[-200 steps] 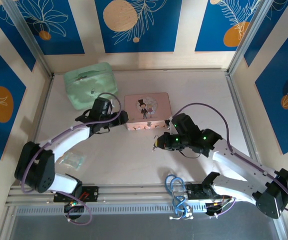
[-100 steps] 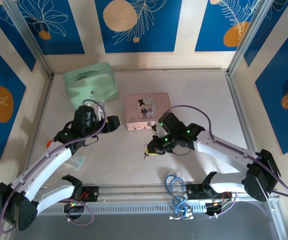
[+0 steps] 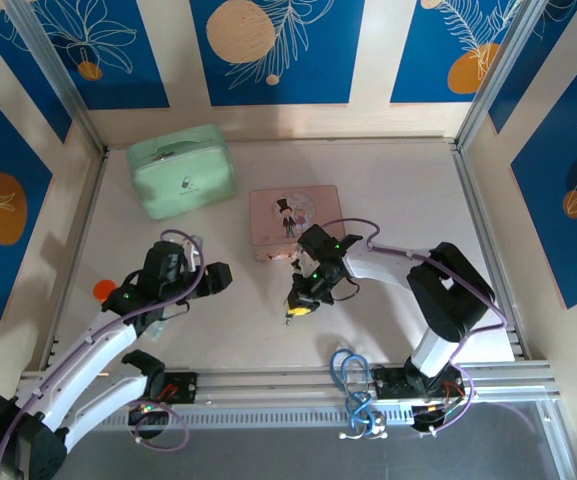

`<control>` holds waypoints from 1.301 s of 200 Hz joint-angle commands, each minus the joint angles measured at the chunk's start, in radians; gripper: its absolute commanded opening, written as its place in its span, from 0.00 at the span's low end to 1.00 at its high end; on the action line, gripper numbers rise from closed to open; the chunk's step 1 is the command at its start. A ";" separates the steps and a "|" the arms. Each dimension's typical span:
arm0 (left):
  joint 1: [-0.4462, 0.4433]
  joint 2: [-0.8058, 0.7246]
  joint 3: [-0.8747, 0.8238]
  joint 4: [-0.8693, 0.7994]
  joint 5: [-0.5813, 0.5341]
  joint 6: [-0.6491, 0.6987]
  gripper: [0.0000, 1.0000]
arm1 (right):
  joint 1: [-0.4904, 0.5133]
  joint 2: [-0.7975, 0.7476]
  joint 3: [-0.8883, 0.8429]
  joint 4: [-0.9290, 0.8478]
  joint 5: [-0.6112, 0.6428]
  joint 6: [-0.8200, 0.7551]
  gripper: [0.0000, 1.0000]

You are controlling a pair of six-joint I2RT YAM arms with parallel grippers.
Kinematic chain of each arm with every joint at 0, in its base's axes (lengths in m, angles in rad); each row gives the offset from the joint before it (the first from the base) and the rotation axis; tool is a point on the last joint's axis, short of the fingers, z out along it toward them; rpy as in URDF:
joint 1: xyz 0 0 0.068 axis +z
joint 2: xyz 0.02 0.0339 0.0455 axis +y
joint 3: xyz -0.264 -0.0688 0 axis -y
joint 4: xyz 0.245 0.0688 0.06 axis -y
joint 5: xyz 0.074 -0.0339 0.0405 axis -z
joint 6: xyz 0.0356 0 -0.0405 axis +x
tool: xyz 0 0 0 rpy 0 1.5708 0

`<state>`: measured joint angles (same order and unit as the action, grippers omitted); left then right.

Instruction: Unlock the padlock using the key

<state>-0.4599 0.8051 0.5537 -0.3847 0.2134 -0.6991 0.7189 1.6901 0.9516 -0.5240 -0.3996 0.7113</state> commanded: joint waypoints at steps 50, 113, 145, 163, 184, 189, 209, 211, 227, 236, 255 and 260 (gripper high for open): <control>0.006 0.010 -0.018 0.001 0.012 -0.004 0.64 | -0.067 -0.030 0.022 -0.071 0.077 -0.072 0.56; 0.007 0.042 0.151 -0.125 -0.094 0.098 0.67 | -0.050 -0.409 0.135 -0.289 0.381 -0.079 0.64; 0.010 0.093 0.335 -0.245 -0.334 0.253 0.78 | -0.066 -0.651 0.157 -0.285 0.671 -0.095 0.67; 0.010 0.137 0.378 -0.238 -0.580 0.342 0.89 | -0.087 -0.769 0.088 -0.211 0.855 -0.117 0.75; 0.010 0.188 0.291 -0.039 -0.728 0.510 0.88 | -0.121 -0.884 -0.089 -0.012 0.910 -0.187 0.99; 0.010 0.194 0.258 0.028 -0.748 0.545 0.88 | -0.126 -0.908 -0.152 0.037 0.936 -0.197 0.99; 0.021 0.216 0.109 0.324 -0.785 0.673 0.91 | -0.168 -1.000 -0.382 0.277 1.062 -0.289 0.99; 0.023 0.217 0.094 0.350 -0.790 0.684 0.91 | -0.177 -1.002 -0.398 0.290 1.073 -0.288 0.99; 0.045 0.238 -0.026 0.621 -0.836 0.786 0.94 | -0.293 -0.971 -0.454 0.292 1.147 -0.234 0.99; 0.068 0.261 -0.113 0.797 -0.834 0.829 0.97 | -0.355 -0.948 -0.477 0.298 1.173 -0.224 0.99; 0.149 0.365 -0.139 0.853 -0.790 0.814 1.00 | -0.445 -0.940 -0.530 0.349 1.250 -0.236 0.99; 0.165 0.396 -0.146 0.882 -0.789 0.812 1.00 | -0.466 -0.945 -0.543 0.368 1.257 -0.254 0.99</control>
<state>-0.3706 1.1130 0.4309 0.1719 -0.5400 0.0277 0.3328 0.7624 0.4397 -0.3126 0.6983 0.4931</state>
